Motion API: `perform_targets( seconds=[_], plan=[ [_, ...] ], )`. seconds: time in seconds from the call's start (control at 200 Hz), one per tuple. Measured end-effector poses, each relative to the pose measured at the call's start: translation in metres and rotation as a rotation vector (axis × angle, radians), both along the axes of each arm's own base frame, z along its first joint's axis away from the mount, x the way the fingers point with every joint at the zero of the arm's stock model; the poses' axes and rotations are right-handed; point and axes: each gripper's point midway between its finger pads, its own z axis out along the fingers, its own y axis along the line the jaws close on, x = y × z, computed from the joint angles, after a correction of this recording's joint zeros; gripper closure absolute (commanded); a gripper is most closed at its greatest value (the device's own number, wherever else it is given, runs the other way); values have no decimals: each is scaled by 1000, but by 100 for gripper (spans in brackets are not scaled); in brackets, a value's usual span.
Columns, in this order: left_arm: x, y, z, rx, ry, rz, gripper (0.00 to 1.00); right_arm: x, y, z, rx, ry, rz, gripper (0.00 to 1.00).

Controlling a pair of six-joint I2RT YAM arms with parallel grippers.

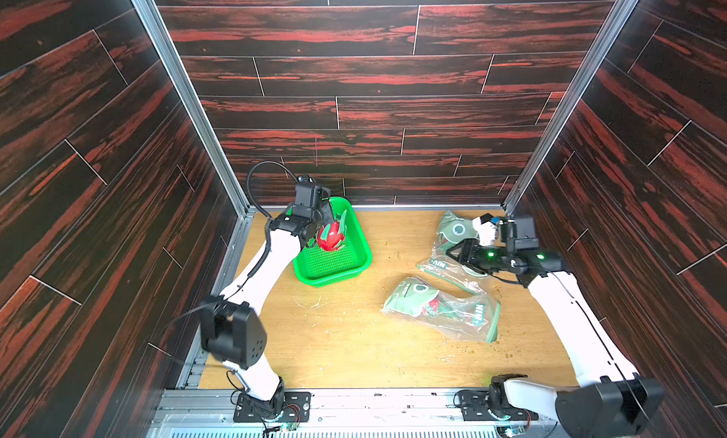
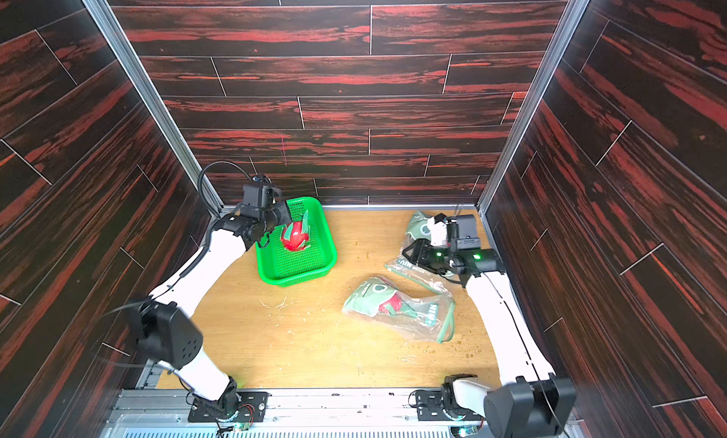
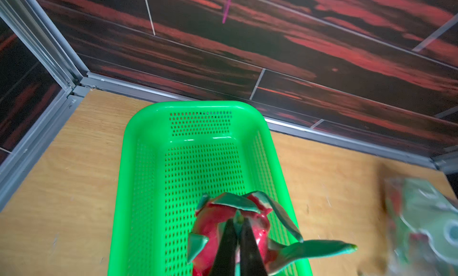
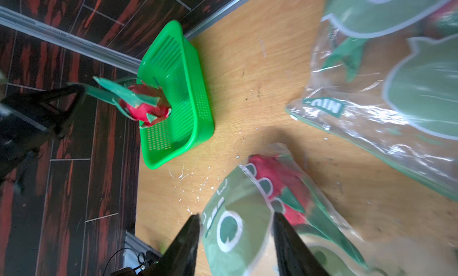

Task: Open the zip-top bag and take out the dragon fruit
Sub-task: Place the dragon fruit in the basket.

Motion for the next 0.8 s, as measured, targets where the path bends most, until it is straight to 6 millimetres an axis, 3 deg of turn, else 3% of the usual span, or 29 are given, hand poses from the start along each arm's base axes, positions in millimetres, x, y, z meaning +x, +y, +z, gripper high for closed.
perform_targets(
  seconds=[0.21,0.441,0.701,0.802],
  plan=[
    [43,12,-46,9,56,51,100,-13,-30,0,-26,9,-76,45],
    [78,37,-47,-16,14,125,100,-37,-57,-11,-44,74,-154,36],
    [100,74,-61,-25,11,230,100,-66,-86,-29,-64,160,-267,33],
    [103,84,-67,-20,18,259,89,-75,-96,-35,-58,179,-317,33]
  ],
)
